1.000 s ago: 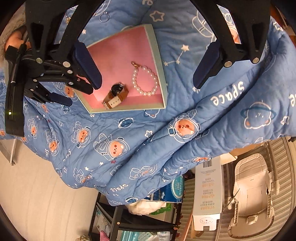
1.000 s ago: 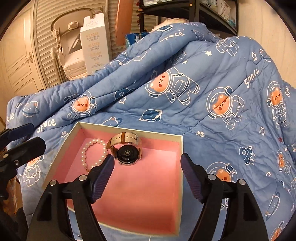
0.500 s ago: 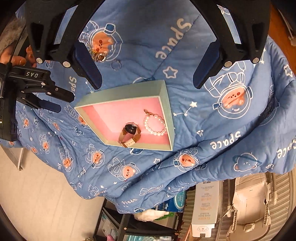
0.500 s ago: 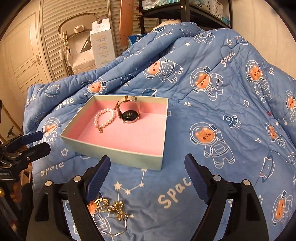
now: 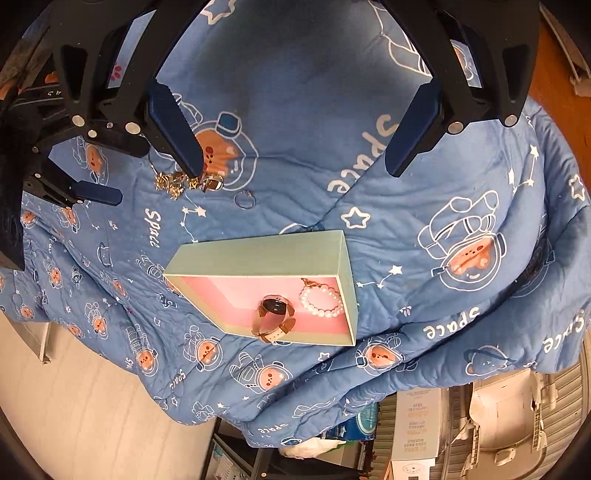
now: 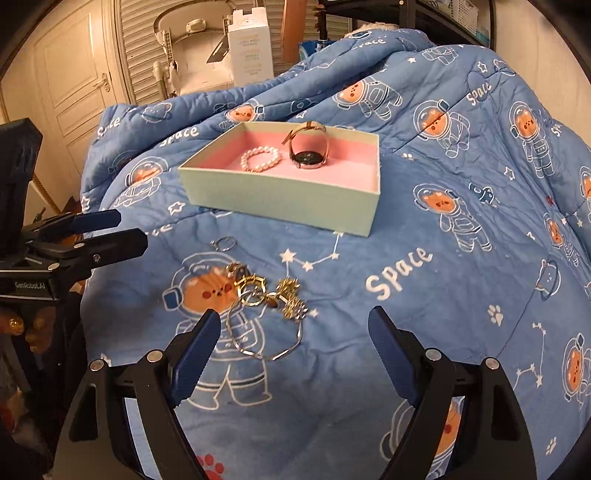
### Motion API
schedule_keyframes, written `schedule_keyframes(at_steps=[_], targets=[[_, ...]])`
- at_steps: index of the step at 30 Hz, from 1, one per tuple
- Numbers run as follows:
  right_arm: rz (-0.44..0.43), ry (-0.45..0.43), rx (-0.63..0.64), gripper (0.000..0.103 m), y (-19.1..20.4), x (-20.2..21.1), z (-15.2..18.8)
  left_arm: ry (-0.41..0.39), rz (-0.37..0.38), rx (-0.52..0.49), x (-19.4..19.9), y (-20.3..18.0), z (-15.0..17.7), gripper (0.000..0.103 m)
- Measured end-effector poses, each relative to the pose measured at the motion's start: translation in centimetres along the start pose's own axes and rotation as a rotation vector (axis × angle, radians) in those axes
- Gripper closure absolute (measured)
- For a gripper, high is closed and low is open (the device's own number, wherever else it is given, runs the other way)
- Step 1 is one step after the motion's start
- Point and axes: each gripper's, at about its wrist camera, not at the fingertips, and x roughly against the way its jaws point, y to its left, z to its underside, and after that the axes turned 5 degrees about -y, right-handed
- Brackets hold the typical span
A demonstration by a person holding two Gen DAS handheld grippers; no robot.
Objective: Organize jewelry
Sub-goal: 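Lift both open tools out of the box toward the gold jewelry pile, then grasp the silver ring with the left tool while the right tool grasps the gold bangle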
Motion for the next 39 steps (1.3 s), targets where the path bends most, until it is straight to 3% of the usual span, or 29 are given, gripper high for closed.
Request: schedule_keyframes(at_steps=[13, 15, 18, 36, 39], targets=[[0.016, 0.070, -0.040, 0.033, 1.1, -2.7, 1.4, 0.022, 0.003, -0.029, -0.4, -1.3, 1.5, 0.006], [0.023, 0.069, -0.043, 0.037, 1.2, -3.0, 1.3, 0.029, 0.002, -0.032, -0.7, -1.4, 1.6, 0.006], [0.021, 0.060, -0.037, 0.052, 1.3, -3.2, 1.0, 0.037, 0.000, -0.034, -0.8, -1.6, 1.7, 0.006], [-0.034, 0.033, -0.077, 0.052, 0.1, -1.0, 0.9, 0.022, 0.032, -0.077, -1.5, -2.0, 1.1, 0.007], [-0.028, 0.025, -0.084, 0.052, -0.1, -0.7, 0.7, 0.018, 0.041, -0.116, -2.0, -2.6, 0.7, 0.020]])
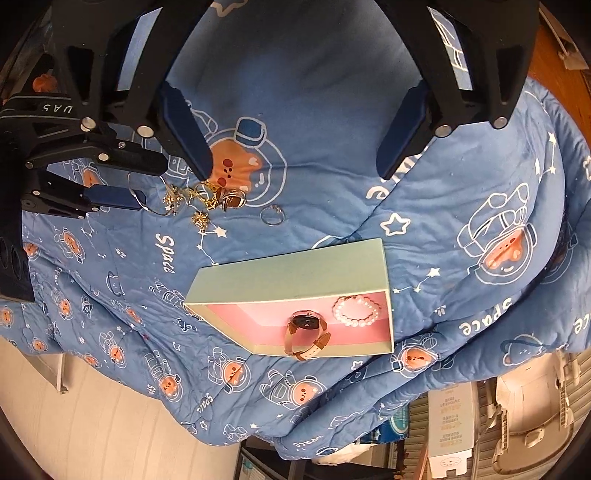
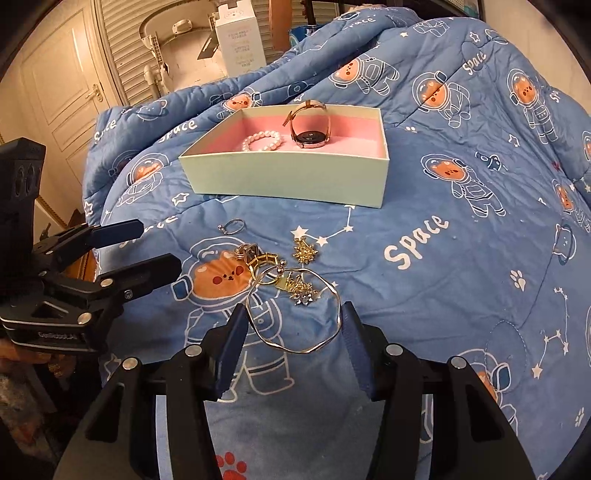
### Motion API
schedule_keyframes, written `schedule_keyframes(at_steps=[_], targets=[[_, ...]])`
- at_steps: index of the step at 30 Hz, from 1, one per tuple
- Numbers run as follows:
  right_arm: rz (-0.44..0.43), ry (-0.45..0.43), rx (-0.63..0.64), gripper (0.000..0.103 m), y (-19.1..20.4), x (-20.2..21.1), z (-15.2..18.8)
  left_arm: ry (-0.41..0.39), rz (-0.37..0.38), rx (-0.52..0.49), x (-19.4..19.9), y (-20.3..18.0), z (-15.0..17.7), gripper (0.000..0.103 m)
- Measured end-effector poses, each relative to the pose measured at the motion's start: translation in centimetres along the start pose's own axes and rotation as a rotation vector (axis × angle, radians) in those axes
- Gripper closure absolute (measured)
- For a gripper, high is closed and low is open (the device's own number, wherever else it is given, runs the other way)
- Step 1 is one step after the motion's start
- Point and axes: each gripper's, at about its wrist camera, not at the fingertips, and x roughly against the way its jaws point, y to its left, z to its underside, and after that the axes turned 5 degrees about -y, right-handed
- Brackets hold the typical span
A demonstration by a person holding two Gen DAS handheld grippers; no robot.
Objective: Organize jewelry
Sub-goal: 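Grasp the silver ring with the left tool while the right tool grasps the gold bangle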
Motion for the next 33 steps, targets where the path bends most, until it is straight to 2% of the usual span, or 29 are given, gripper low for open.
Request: schedule_keyframes(at_steps=[3, 7, 12, 14, 19, 21, 33], targets=[[0.004, -0.005, -0.007, 0.052, -0.3, 0.3, -0.2, 0.020, 0.004, -0.044, -1.1, -0.4, -0.5, 0.032], [0.008, -0.012, -0.016, 0.053, -0.6, 0.6, -0.2, 0.055, 0.010, -0.054, -2.9, -0.2, -0.9, 0.048], [0.011, -0.010, -0.023, 0.053, -0.9, 0.7, 0.0, 0.071, 0.021, -0.086, -4.4, -0.7, -1.4, 0.054], [0.012, -0.010, -0.027, 0.053, -1.0, 0.7, 0.1, 0.075, 0.033, -0.090, -4.9, -1.0, -1.7, 0.064], [0.014, -0.013, -0.029, 0.053, -1.1, 0.8, 0.0, 0.092, 0.051, -0.100, -5.7, -1.6, -2.1, 0.080], [0.016, -0.012, -0.030, 0.053, -1.1, 0.8, 0.0, 0.091, 0.064, -0.084, -5.7, -1.6, -2.2, 0.084], [0.013, -0.012, -0.040, 0.053, -1.1, 1.0, 0.1, 0.061, 0.085, -0.039, -4.1, -1.4, -2.0, 0.084]])
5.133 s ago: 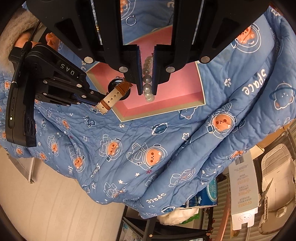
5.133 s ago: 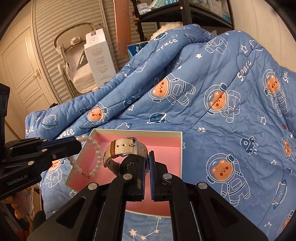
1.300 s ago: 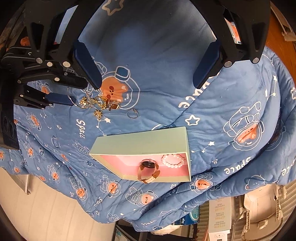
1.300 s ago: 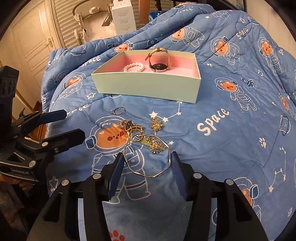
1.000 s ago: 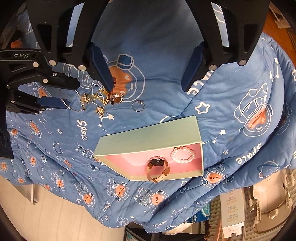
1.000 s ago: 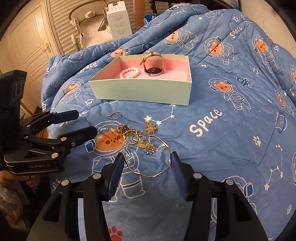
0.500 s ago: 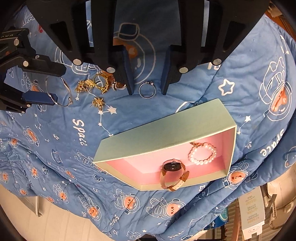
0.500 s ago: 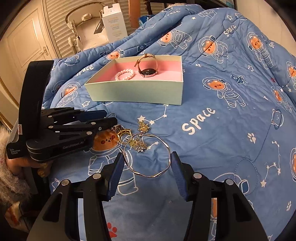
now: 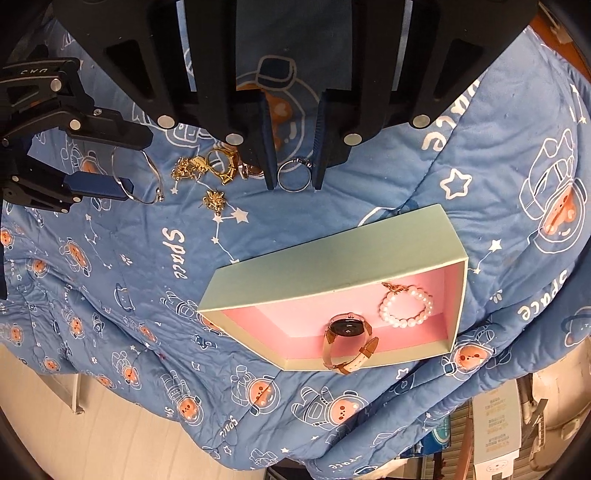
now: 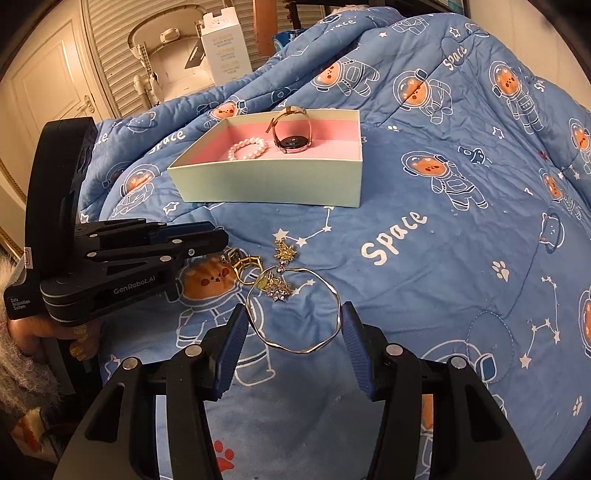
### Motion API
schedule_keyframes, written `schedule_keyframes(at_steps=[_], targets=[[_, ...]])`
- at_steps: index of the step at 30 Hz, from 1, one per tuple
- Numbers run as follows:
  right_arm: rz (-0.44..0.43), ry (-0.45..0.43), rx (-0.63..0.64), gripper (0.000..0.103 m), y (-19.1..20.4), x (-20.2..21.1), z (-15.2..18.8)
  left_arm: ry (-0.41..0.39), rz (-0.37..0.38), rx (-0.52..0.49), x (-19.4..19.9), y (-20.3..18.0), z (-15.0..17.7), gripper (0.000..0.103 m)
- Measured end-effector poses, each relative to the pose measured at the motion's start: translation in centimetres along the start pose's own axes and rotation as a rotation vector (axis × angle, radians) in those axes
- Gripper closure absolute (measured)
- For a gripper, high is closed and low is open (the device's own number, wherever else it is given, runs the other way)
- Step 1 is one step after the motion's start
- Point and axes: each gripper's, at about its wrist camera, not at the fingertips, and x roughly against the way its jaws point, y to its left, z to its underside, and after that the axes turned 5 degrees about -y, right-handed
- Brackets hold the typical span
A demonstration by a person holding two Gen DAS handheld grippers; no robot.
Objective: Organize jewelry
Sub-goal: 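Grasp the silver ring with the left tool while the right tool grasps the gold bangle, then carry the ring and bangle into the mint box, opening both tools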
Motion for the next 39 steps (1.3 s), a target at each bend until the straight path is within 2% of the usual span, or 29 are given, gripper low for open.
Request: schedule_keyframes(at_steps=[12, 22, 31, 39], targets=[[-0.056, -0.035, 0.010, 0.053, 1.0, 1.2, -1.6, -0.049, 0.020, 0.037, 3.1, 0.8, -0.9, 0.084], [-0.127, -0.072, 0.031, 0.053, 1.8, 1.6, -5.0, -0.107, 0.043, 0.024, 5.5, 1.0, -4.1, 0.084], [-0.146, -0.083, 0.079, 0.053, 1.6, 0.4, -9.2, -0.112, 0.032, 0.036, 5.1, 2.6, -6.8, 0.084], [-0.141, -0.055, 0.104, 0.053, 1.1, -2.1, -12.6, -0.039, 0.029, 0.062, 2.1, 4.5, -8.6, 0.084]])
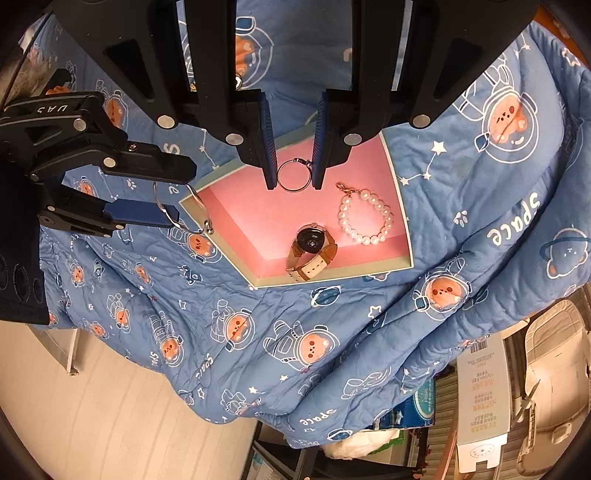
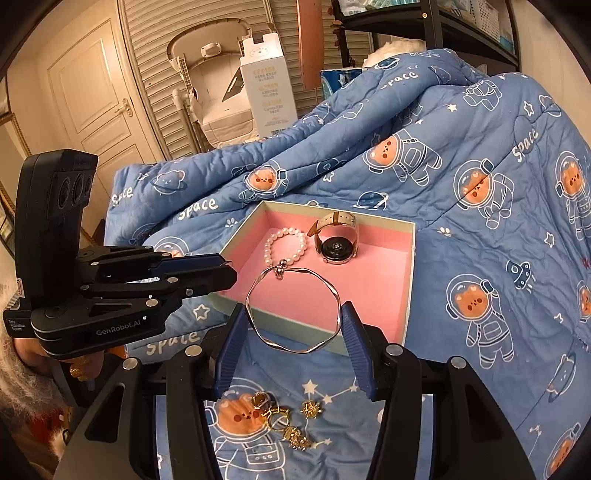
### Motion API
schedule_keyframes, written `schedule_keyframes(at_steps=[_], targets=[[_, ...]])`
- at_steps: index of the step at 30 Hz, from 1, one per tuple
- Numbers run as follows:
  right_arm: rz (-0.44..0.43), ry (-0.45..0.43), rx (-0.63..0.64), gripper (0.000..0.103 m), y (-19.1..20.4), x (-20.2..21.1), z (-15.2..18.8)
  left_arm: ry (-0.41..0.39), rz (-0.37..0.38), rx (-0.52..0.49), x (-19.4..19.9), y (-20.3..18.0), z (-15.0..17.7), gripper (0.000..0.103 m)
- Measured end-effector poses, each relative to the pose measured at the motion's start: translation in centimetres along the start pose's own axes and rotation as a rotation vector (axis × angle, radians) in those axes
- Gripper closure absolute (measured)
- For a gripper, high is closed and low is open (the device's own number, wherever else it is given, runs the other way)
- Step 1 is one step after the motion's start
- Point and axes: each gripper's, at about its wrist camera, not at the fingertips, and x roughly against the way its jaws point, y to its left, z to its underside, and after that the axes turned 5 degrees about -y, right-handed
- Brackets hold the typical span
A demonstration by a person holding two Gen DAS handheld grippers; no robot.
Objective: Organize jewelry
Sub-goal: 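Carry the ring and bangle into the mint box, opening both tools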
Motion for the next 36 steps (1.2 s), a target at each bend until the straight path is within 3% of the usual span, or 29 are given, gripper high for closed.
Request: schedule_keyframes(at_steps=[8, 25, 36], targets=[[0.005, 0.093, 0.059, 0.053, -1.0, -3.4, -2.0, 0.125, -0.010, -0.028, -3.6, 1.7, -1.5, 0.084], [0.000, 0.350, 0.205, 0.053, -2.0, -11.3, -3.1, 0.383, -0.017, -0.193, -9.3, 0.6, -1.8, 0.084], [0.013, 0.446, 0.229, 0.052, -2.7, -14.2, -3.2, 0.401, -0.016, -0.210, -9.6, 0.3, -1.8, 0.084]])
